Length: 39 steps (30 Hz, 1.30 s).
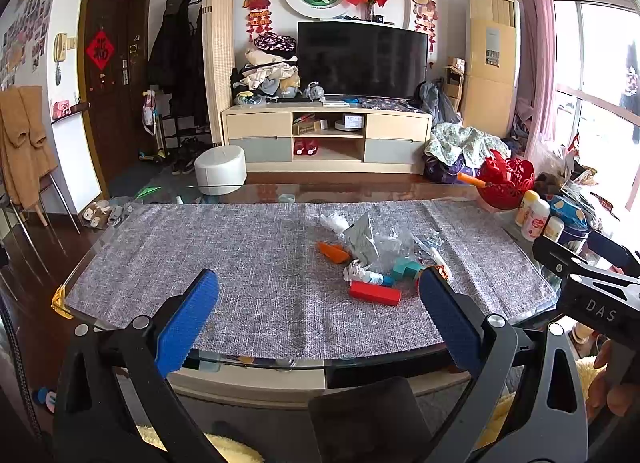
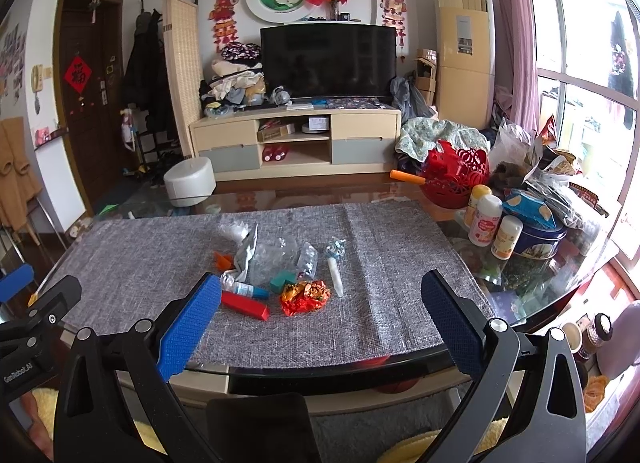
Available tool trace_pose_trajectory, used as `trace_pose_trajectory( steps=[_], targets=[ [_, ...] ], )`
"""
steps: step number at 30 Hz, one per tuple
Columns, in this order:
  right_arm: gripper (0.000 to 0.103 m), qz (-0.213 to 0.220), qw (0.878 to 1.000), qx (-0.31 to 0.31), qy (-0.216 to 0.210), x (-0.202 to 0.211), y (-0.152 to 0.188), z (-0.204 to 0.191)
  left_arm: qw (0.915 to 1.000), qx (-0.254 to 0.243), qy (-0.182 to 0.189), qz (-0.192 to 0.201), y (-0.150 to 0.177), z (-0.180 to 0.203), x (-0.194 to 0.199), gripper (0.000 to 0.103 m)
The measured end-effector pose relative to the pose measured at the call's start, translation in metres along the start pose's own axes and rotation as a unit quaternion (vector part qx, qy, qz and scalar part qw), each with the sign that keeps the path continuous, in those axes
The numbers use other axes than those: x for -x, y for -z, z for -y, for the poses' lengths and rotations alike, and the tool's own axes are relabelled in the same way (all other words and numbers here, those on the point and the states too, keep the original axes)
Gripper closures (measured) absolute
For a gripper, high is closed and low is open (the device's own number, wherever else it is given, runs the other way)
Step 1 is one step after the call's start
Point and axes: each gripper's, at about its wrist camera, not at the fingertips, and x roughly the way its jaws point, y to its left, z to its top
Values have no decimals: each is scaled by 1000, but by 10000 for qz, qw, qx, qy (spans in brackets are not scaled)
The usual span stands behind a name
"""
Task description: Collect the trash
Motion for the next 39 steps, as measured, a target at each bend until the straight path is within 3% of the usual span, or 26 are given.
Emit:
trace_pose_trajectory(
  steps=[23,32,39],
  targets=[
    [3,-151,9998,-94,-39,-14,1,4,9999,66,-47,-144,4,-6,-17,8],
    [3,-462,9985,-270,-104,-39,9,21,9993,59,27,-377,14,-7,-35,8],
    [3,-876,9950,-303,-370,-75,23,24,9969,78,125,-776,25,-10,-71,8]
  ],
)
